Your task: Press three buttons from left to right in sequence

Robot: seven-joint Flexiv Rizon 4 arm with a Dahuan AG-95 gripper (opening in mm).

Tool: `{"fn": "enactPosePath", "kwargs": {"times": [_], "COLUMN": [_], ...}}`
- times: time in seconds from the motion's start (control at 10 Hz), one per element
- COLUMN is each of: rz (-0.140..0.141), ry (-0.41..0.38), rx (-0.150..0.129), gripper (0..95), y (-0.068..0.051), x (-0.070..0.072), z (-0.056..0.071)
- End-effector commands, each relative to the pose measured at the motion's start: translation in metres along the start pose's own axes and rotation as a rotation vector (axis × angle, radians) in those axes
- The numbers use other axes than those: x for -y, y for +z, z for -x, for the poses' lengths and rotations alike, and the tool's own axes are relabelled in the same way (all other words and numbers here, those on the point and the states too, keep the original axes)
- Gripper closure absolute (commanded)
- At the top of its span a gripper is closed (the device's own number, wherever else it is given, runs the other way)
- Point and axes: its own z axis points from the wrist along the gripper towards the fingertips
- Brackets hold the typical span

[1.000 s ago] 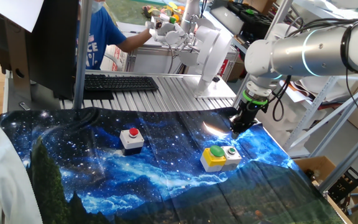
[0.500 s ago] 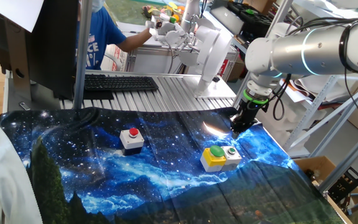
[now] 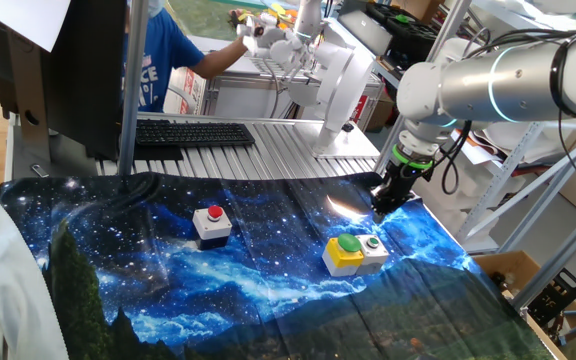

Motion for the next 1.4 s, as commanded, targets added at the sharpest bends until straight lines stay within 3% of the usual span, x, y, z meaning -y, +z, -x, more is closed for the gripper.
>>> {"fn": "enactPosePath", "kwargs": {"times": [0.1,0.4,0.6,0.8,1.4], "rz": [-0.004,0.025,0.016,-0.016,-0.027], "ry": [0.008,0.032,0.035,0.038,0.029], "rx": [0.001,-0.001,-0.006,-0.009,-0.013], "gripper": [95.0,95.0,95.0,95.0,95.0], "y": [0.0008,0.0008,0.0008,0.0008,0.0009], "x": [0.0005,0.0005,0.0005,0.0005,0.0004], "z": [0.0012,0.0012,0.0012,0.0012,0.0013]}}
